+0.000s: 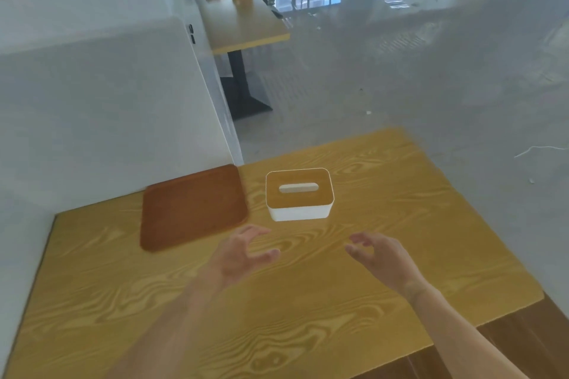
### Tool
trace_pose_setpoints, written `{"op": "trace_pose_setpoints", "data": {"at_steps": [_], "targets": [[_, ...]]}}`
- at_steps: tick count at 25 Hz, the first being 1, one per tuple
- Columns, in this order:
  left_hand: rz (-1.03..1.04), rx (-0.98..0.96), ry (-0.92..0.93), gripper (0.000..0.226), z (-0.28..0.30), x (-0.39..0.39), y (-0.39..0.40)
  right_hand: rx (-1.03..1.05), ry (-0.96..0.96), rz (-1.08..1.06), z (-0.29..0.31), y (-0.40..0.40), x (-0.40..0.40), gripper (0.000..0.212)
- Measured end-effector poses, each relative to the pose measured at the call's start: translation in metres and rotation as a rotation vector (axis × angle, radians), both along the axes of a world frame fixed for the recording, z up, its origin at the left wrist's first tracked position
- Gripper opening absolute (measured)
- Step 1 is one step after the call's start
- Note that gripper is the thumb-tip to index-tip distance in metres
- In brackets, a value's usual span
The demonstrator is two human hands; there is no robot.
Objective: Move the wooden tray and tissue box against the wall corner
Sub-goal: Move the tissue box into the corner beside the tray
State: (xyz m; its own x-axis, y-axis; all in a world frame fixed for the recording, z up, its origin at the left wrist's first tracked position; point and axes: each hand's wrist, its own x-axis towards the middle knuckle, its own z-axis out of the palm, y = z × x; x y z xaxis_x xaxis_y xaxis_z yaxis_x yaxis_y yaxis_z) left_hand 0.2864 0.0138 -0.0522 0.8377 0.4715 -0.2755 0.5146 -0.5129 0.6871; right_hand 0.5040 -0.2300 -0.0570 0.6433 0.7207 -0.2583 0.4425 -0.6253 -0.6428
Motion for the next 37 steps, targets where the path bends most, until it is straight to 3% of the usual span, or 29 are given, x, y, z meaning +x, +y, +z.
{"op": "trace_pose_setpoints", "data": {"at_steps": [7,12,17,24,37], "targets": [[0.038,0.084,0.070,0.089,-0.014,0.032,0.033,-0.038,-0.027,0.082,-0.009,0.046,0.040,0.051],[-0.108,0.330,0.110,0.104,-0.025,0.079,0.070,-0.098,-0.292,0.256,-0.018,0.099,0.071,0.087],[-0.296,0.472,0.267,0.122,-0.036,0.127,0.101,-0.223,-0.409,0.483,-0.037,0.153,0.094,0.119],[-0.446,0.455,0.388,0.136,-0.060,0.162,0.115,-0.329,-0.406,0.582,-0.062,0.180,0.103,0.129],[-0.433,0.503,0.274,0.134,-0.072,0.168,0.109,-0.304,-0.430,0.597,-0.067,0.195,0.109,0.139]]}}
